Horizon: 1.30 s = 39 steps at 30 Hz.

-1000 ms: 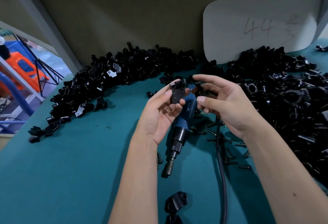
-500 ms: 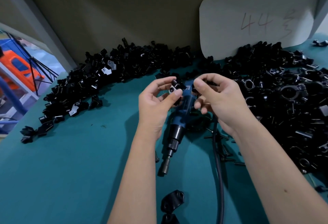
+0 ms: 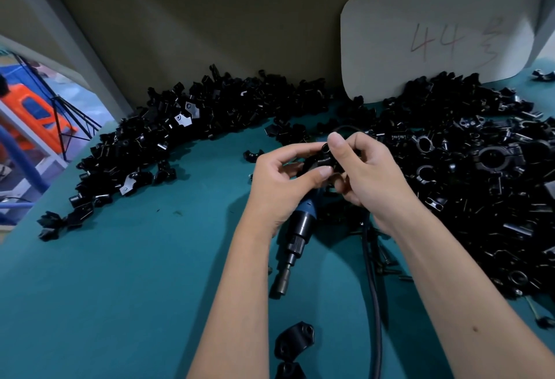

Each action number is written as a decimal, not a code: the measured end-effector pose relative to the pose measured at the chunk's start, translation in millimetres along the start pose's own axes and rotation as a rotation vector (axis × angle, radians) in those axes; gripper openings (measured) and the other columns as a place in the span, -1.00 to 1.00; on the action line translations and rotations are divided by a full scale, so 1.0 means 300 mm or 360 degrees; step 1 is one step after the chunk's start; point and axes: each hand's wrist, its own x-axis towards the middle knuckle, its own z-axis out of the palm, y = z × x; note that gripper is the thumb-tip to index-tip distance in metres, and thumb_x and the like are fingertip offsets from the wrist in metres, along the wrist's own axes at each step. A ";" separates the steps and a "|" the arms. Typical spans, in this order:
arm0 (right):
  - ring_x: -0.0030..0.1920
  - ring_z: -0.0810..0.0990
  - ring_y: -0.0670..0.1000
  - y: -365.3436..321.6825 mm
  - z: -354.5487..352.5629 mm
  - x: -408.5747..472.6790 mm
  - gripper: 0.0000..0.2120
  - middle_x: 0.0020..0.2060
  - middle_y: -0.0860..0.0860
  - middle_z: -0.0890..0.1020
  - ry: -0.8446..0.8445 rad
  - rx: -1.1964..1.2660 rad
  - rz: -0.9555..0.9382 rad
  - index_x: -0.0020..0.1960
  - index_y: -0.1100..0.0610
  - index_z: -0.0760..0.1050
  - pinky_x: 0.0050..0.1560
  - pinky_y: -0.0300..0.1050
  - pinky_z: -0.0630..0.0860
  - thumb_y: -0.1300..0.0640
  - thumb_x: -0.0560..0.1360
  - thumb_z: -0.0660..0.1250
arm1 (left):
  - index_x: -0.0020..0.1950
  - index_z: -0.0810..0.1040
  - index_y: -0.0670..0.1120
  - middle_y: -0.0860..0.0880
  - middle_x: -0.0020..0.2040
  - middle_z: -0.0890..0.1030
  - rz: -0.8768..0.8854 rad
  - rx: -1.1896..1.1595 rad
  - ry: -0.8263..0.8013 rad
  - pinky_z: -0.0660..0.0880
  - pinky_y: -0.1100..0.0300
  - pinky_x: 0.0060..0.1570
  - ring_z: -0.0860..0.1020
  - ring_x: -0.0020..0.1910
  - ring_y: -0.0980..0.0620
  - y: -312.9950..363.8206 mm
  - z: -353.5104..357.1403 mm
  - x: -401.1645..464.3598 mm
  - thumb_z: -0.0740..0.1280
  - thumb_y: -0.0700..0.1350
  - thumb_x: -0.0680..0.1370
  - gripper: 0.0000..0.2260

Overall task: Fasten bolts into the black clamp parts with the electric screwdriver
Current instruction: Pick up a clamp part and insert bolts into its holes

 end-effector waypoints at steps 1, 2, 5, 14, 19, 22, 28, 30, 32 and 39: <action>-0.46 0.54 -0.07 -0.004 0.000 -0.001 -0.51 -0.43 0.02 0.55 0.0008 -0.0010 -0.0041 -0.09 0.21 0.40 -0.56 -0.28 0.31 -0.23 0.57 0.38 | 0.16 0.73 -0.04 -0.10 0.10 0.74 -0.0017 -0.0050 0.0010 0.64 0.00 0.03 0.71 0.06 -0.13 0.002 0.003 -0.002 0.57 -0.22 0.46 -0.71; -0.46 0.54 -0.05 -0.006 0.001 0.000 -0.53 -0.42 0.03 0.55 0.0020 -0.0035 -0.0088 -0.14 0.19 0.39 -0.55 -0.28 0.33 -0.21 0.57 0.39 | 0.15 0.73 -0.08 -0.12 0.08 0.74 -0.0032 -0.0086 0.0023 0.65 0.05 -0.01 0.72 0.03 -0.13 0.004 0.006 -0.003 0.57 -0.24 0.46 -0.72; -0.43 0.53 -0.04 -0.002 0.004 -0.001 -0.50 -0.41 0.01 0.53 0.0106 -0.0261 -0.0250 -0.18 0.21 0.43 -0.42 -0.20 0.41 -0.24 0.55 0.37 | 0.14 0.71 -0.17 -0.16 0.05 0.74 -0.0058 -0.0132 0.0049 0.66 0.10 -0.11 0.73 -0.07 -0.12 0.006 0.012 -0.005 0.56 -0.31 0.47 -0.74; -0.45 0.39 -0.05 0.012 0.002 0.009 -0.88 -0.43 -0.04 0.50 -0.0038 -0.0016 -0.0331 -0.05 0.00 0.66 -0.45 -0.21 0.33 0.02 0.63 0.39 | 0.09 0.73 -0.12 -0.11 -0.01 0.75 0.0015 -0.0220 0.0163 0.63 0.18 -0.16 0.69 -0.12 -0.03 0.019 0.014 -0.003 0.54 -0.37 0.46 -0.74; -0.30 0.51 -0.01 0.015 -0.023 0.011 -0.67 -0.28 0.04 0.58 -0.0377 0.0126 -0.0336 0.23 -0.01 0.67 -0.32 -0.18 0.48 0.35 0.61 0.37 | 0.08 0.73 -0.11 -0.15 0.04 0.74 -0.0043 -0.0389 0.0249 0.62 0.22 -0.15 0.69 -0.11 -0.02 0.012 -0.005 0.002 0.51 -0.40 0.47 -0.73; -0.25 0.52 0.04 0.018 -0.023 0.013 -0.64 -0.17 0.22 0.60 -0.0288 -0.0003 -0.0387 0.25 -0.02 0.68 -0.31 -0.13 0.50 0.35 0.59 0.40 | 0.04 0.75 -0.09 -0.12 -0.01 0.73 -0.0117 -0.0513 0.0208 0.63 0.23 -0.13 0.68 -0.18 -0.01 0.013 -0.004 -0.001 0.55 -0.31 0.43 -0.77; -0.03 0.70 0.05 0.017 -0.032 0.018 -0.66 0.07 0.09 0.72 -0.0259 0.0055 -0.0447 0.25 0.06 0.68 -0.16 -0.18 0.61 0.32 0.53 0.49 | 0.04 0.73 -0.14 -0.12 -0.07 0.72 -0.0219 -0.0649 0.0261 0.62 0.26 -0.18 0.66 -0.26 0.03 0.033 0.016 -0.001 0.53 -0.20 0.40 -0.78; -0.03 0.72 0.07 0.014 -0.036 0.019 -0.67 0.04 0.06 0.75 -0.0192 0.0059 -0.0480 0.22 0.01 0.69 -0.17 -0.20 0.61 0.25 0.49 0.55 | 0.09 0.70 -0.19 -0.11 -0.11 0.72 -0.0270 -0.0701 0.0291 0.61 0.28 -0.21 0.66 -0.26 0.05 0.042 0.030 0.000 0.51 -0.20 0.41 -0.74; -0.06 0.72 0.04 0.009 -0.040 0.020 -0.67 0.02 0.04 0.76 -0.0160 0.0054 -0.0523 0.19 -0.04 0.71 -0.17 -0.21 0.61 0.20 0.46 0.57 | 0.11 0.67 -0.22 -0.10 -0.12 0.72 -0.0304 -0.0741 0.0307 0.61 0.28 -0.22 0.68 -0.25 0.05 0.049 0.041 0.000 0.50 -0.20 0.40 -0.70; 0.01 0.74 0.12 0.006 -0.045 0.015 -0.64 0.05 0.06 0.76 -0.0224 0.0094 -0.0477 0.21 -0.03 0.71 -0.19 -0.19 0.64 0.26 0.47 0.56 | 0.04 0.68 -0.16 -0.07 -0.19 0.70 -0.0349 -0.0812 0.0351 0.62 0.28 -0.23 0.66 -0.31 0.06 0.053 0.047 -0.002 0.52 -0.20 0.37 -0.75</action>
